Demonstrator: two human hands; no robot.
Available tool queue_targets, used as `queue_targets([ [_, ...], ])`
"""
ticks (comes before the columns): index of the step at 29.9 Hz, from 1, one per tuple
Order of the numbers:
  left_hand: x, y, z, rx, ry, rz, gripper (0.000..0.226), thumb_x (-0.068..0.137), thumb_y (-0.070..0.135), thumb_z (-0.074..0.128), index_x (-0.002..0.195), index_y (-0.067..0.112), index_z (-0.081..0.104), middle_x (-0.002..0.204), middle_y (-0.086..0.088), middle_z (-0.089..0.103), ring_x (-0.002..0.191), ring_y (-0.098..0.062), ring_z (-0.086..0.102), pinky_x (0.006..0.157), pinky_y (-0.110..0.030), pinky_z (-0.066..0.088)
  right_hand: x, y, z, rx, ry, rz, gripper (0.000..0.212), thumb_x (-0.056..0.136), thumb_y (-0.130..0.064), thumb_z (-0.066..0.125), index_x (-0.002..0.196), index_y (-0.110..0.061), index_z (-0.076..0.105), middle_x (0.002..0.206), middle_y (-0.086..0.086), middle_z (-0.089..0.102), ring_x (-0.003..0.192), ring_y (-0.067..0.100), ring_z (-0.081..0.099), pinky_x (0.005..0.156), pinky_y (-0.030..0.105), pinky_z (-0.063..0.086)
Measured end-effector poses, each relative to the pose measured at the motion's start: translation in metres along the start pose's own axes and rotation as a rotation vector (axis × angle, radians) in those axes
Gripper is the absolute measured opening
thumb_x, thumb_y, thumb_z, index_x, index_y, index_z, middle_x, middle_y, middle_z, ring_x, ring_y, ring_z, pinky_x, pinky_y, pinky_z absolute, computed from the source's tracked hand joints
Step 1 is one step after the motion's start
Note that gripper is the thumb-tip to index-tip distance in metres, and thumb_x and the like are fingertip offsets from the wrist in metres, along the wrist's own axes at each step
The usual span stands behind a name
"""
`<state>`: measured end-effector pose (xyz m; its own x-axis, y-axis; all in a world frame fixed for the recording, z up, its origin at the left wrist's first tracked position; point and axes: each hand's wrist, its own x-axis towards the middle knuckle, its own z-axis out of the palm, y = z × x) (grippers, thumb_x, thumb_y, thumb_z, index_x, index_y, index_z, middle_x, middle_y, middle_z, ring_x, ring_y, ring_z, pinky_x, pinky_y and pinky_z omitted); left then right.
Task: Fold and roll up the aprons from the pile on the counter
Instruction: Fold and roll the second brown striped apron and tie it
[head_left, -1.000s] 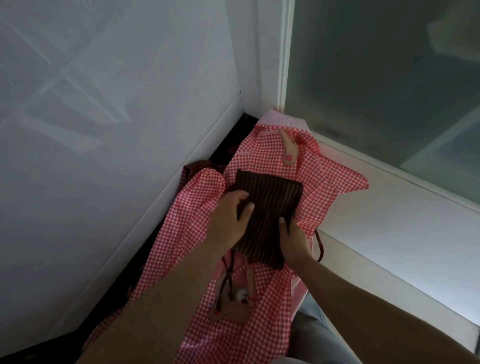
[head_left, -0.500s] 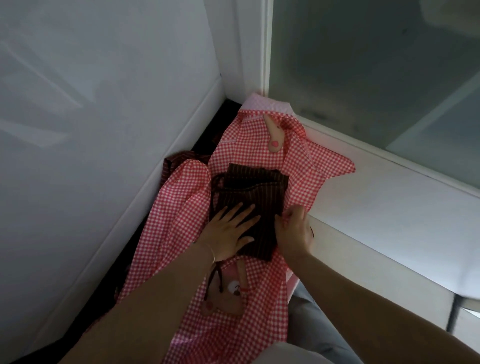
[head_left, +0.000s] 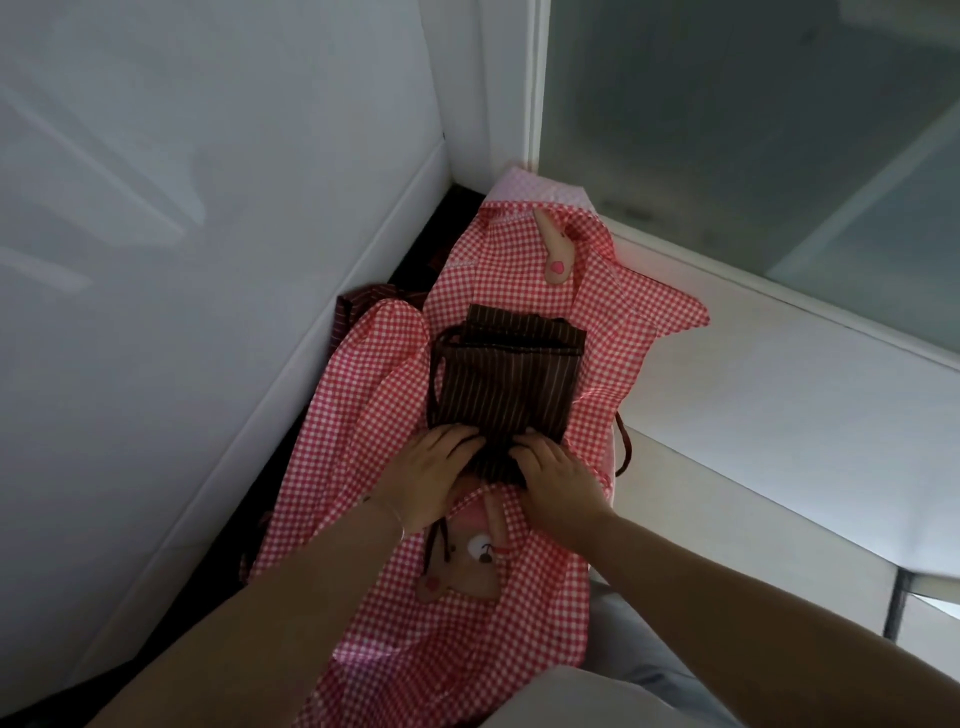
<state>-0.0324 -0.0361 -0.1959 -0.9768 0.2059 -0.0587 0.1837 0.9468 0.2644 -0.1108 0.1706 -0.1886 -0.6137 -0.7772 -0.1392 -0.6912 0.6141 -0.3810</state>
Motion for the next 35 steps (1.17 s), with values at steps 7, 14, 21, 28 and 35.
queue_targets([
  [7, 0.026, 0.001, -0.032, -0.35, -0.006, -0.289, 0.029, 0.089, 0.025, 0.05, 0.103, 0.008, 0.069, 0.099, -0.008, 0.069, 0.088, -0.023, 0.063, 0.08, -0.029, 0.049, 0.006, 0.005, -0.033, 0.392, -0.049, 0.327, 0.032, 0.1, -0.03, 0.044, 0.128, -0.022, 0.057, 0.124, 0.0, 0.061, 0.115, 0.02, 0.055, 0.098, 0.029, 0.038],
  [14, 0.033, -0.021, -0.041, -0.772, -0.165, -0.658, 0.024, 0.089, 0.026, 0.066, 0.109, 0.013, 0.062, 0.109, -0.003, 0.063, 0.102, -0.018, 0.058, 0.095, -0.03, 0.046, 0.012, 0.012, -0.032, 0.83, -0.098, 0.616, 0.032, 0.096, -0.039, 0.051, 0.092, -0.012, 0.068, 0.084, -0.002, 0.065, 0.079, 0.014, 0.06, 0.071, 0.026, 0.048],
  [21, 0.045, -0.015, -0.023, -0.669, -0.048, -0.738, 0.022, 0.094, 0.019, 0.057, 0.106, 0.001, 0.061, 0.108, -0.014, 0.064, 0.098, -0.023, 0.058, 0.085, -0.024, 0.042, 0.023, 0.019, -0.033, 0.965, -0.163, 0.714, 0.036, 0.092, -0.037, 0.059, 0.094, -0.002, 0.067, 0.091, 0.009, 0.068, 0.082, 0.022, 0.065, 0.077, 0.034, 0.053],
  [28, 0.05, -0.011, -0.022, -0.477, -0.029, -0.71, 0.027, 0.091, 0.021, 0.061, 0.109, 0.004, 0.052, 0.103, -0.011, 0.061, 0.089, -0.02, 0.055, 0.079, -0.026, 0.044, 0.019, 0.015, -0.019, 0.533, 0.013, 0.666, 0.028, 0.089, -0.034, 0.063, 0.105, -0.022, 0.043, 0.094, -0.008, 0.053, 0.088, 0.014, 0.054, 0.077, 0.035, 0.049],
  [35, 0.066, -0.004, -0.029, -0.374, -0.13, -0.745, 0.056, 0.093, 0.023, 0.057, 0.14, 0.002, 0.035, 0.13, -0.01, 0.055, 0.114, -0.024, 0.053, 0.094, -0.023, 0.036, 0.005, 0.006, 0.003, -0.193, 0.262, -0.099, 0.034, 0.073, -0.023, 0.071, 0.106, -0.017, 0.068, 0.11, 0.003, 0.065, 0.103, 0.022, 0.062, 0.092, 0.039, 0.049],
])
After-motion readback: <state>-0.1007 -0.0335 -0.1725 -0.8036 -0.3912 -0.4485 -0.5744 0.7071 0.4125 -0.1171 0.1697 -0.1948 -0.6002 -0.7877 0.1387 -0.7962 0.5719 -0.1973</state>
